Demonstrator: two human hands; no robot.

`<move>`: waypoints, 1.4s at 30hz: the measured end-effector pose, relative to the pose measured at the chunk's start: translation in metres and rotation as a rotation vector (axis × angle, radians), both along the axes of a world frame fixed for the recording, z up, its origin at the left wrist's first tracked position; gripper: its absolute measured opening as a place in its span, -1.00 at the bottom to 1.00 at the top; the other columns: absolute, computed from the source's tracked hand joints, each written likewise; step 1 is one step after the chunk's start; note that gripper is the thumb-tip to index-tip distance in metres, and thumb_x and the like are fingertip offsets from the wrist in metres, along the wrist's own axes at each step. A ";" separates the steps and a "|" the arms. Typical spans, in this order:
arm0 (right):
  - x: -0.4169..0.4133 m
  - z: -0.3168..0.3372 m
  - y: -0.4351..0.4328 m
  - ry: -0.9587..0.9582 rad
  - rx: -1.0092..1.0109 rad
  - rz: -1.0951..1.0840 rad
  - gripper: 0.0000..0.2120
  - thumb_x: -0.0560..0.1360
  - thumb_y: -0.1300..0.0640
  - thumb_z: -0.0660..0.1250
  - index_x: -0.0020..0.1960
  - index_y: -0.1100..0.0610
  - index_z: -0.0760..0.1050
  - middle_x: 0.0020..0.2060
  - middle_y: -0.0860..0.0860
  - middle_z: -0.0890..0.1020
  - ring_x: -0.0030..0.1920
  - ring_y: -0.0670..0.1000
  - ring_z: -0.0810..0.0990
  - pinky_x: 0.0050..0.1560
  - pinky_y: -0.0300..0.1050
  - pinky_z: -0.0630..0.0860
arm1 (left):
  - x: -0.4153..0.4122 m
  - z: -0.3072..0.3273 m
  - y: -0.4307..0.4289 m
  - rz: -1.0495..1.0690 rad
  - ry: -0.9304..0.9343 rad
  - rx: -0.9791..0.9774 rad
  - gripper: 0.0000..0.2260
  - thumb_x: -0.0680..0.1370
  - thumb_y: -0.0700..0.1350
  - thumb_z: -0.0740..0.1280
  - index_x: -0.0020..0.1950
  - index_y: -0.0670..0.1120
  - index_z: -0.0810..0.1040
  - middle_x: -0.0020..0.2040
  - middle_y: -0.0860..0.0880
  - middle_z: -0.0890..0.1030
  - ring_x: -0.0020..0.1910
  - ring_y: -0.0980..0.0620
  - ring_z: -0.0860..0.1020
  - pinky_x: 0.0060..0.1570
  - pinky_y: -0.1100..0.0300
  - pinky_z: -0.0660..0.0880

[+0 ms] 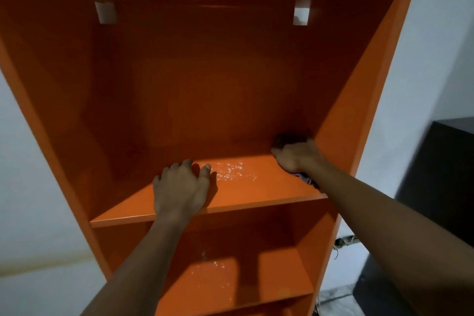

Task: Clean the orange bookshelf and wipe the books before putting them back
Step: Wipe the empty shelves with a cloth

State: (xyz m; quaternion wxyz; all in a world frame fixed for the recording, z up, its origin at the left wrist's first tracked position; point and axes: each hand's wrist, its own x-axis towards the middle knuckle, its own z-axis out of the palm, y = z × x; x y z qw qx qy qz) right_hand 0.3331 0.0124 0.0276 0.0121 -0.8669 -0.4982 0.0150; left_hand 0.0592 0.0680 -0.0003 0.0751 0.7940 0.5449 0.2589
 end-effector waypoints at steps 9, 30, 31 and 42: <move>-0.001 0.002 0.032 0.163 0.019 -0.005 -0.46 0.71 -0.09 -0.10 0.67 0.01 0.04 0.66 0.05 0.06 0.63 0.16 0.12 0.59 0.07 0.14 | 0.006 -0.005 0.004 0.031 -0.002 0.049 -0.48 0.64 0.22 0.07 0.12 -0.13 0.66 0.10 -0.13 0.66 0.17 -0.19 0.54 0.29 -0.19 0.38; -0.136 -0.009 -0.007 0.196 0.026 0.601 -0.51 0.74 -0.10 -0.02 0.64 -0.03 0.15 0.66 -0.05 0.10 0.65 -0.01 0.06 0.56 0.00 0.05 | -0.013 0.009 -0.023 -0.101 -0.679 0.019 -0.58 0.69 0.09 0.14 0.46 -0.09 0.48 0.35 -0.10 0.58 0.36 -0.09 0.51 0.31 0.01 0.46; -0.144 -0.011 -0.017 0.169 0.061 0.634 -0.53 0.73 -0.08 -0.01 0.61 -0.01 0.20 0.65 -0.03 0.15 0.63 0.01 0.12 0.52 -0.02 0.13 | -0.017 0.009 -0.028 -0.105 -0.713 0.001 -0.60 0.69 0.06 0.16 0.45 -0.10 0.49 0.35 -0.10 0.58 0.36 -0.09 0.51 0.31 0.03 0.45; -0.161 -0.027 -0.079 0.302 0.462 0.844 -0.59 0.57 0.36 0.25 0.36 0.13 0.56 0.32 0.05 0.61 0.32 0.06 0.54 0.27 0.06 0.51 | -0.082 -0.004 -0.066 0.271 -0.588 0.344 -0.65 0.49 -0.06 0.40 0.27 0.00 0.52 0.34 -0.06 0.46 0.35 -0.09 0.36 0.31 -0.01 0.40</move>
